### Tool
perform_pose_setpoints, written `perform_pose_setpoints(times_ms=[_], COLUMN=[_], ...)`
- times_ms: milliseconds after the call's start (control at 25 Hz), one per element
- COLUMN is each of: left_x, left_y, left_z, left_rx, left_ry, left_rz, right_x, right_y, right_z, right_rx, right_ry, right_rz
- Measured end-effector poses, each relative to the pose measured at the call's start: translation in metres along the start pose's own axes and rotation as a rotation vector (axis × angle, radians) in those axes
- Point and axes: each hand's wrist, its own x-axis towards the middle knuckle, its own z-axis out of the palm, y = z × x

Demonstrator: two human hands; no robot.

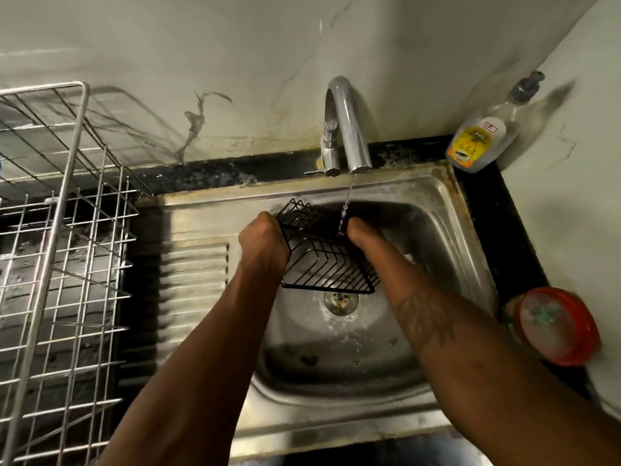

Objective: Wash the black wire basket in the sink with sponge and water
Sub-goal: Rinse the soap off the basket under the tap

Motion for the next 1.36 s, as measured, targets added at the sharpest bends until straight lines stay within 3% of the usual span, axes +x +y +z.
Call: perform_pose_setpoints(times_ms=[240, 400, 480, 680, 800, 880, 1000, 1120, 1240, 1280, 1320, 1360], left_x=[0.011, 0.009, 0.001, 0.000, -0.009, -0.013, -0.018, -0.018, -0.018, -0.018, -0.030, -0.032], left_y=[0.010, 0.015, 0.029, 0.047, 0.036, 0.030, 0.024, 0.007, 0.001, 0.003, 0.000, -0.001], left_z=[-0.004, 0.005, 0.009, 0.014, 0.015, 0.019, 0.021, 0.026, 0.024, 0.020, 0.012, 0.004], left_rx=[-0.001, -0.157, -0.339, -0.905, -1.044, -0.994, -0.885, -0.593, -0.713, -0.592, -0.354, -0.217], left_ry=[-0.103, 0.013, 0.106, 0.206, 0.178, 0.144, 0.009, -0.080, -0.257, -0.251, -0.211, -0.146], left_rz=[-0.159, -0.100, -0.101, -0.537, -0.643, -0.642, -0.472, -0.367, -0.338, -0.300, -0.125, -0.057], right_x=[-0.144, -0.085, -0.074, -0.126, -0.122, -0.108, -0.097, -0.106, -0.125, -0.125, -0.125, -0.121], right_y=[-0.057, -0.040, -0.042, -0.062, -0.059, -0.047, -0.036, -0.047, -0.061, -0.062, -0.063, -0.063], right_z=[-0.032, -0.043, -0.052, -0.036, -0.032, -0.041, -0.056, -0.070, -0.072, -0.072, -0.075, -0.081], right_rx=[-0.146, 0.020, 0.168, 0.176, 0.087, 0.057, -0.030, -0.179, -0.309, -0.306, -0.306, -0.318], right_ry=[-0.162, -0.060, -0.090, -0.028, -0.071, -0.101, -0.173, -0.253, -0.339, -0.377, -0.426, -0.449], right_rz=[-0.184, -0.001, 0.056, -0.012, -0.057, -0.075, -0.104, -0.205, -0.388, -0.439, -0.467, -0.467])
